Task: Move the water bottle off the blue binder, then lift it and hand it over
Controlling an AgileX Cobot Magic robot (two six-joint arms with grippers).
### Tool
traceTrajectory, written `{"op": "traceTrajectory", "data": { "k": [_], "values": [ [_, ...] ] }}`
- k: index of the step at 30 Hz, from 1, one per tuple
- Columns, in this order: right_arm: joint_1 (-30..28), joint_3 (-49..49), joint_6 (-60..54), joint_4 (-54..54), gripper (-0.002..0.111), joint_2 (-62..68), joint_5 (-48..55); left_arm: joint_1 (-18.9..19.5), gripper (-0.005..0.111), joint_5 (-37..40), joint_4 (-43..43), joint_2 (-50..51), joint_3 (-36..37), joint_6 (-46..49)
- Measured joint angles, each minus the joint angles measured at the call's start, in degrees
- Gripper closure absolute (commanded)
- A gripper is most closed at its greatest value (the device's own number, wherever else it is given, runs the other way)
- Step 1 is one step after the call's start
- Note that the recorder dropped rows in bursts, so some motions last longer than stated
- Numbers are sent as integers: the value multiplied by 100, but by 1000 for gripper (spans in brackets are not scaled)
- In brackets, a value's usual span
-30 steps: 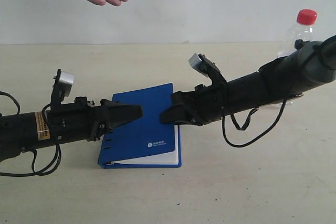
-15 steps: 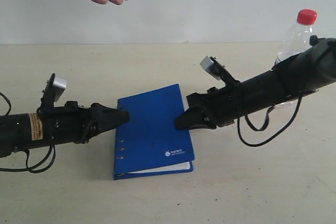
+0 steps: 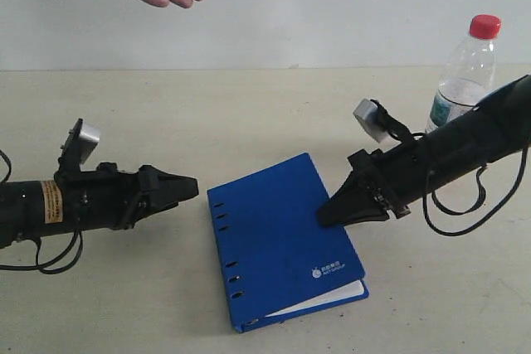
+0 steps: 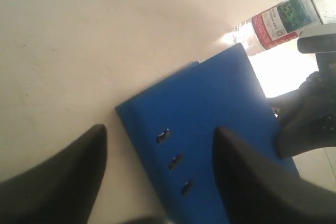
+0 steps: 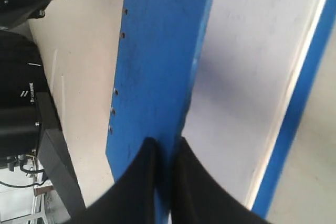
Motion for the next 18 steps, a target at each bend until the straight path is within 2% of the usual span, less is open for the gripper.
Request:
{"op": "traceTrajectory", "data": {
  "k": [1, 3, 6, 8, 13, 18],
  "values": [
    [22, 0, 24, 0, 104, 0, 3, -15, 45, 0, 0, 0, 0, -22],
    [96, 0, 50, 0, 91, 0, -63, -61, 45, 9, 24, 0, 0, -104],
    [285, 0, 115, 11, 66, 0, -177, -84, 45, 9, 65, 0, 0, -200],
    [462, 0, 116, 11, 60, 0, -239, -84, 45, 9, 136, 0, 0, -257],
    [927, 0, 16, 26, 70, 0, -476, -96, 45, -16, 343, 0, 0, -279],
    [1173, 0, -306, 208, 98, 0, -561, -96, 45, -98, 408, 0, 0, -290]
  ]
}}
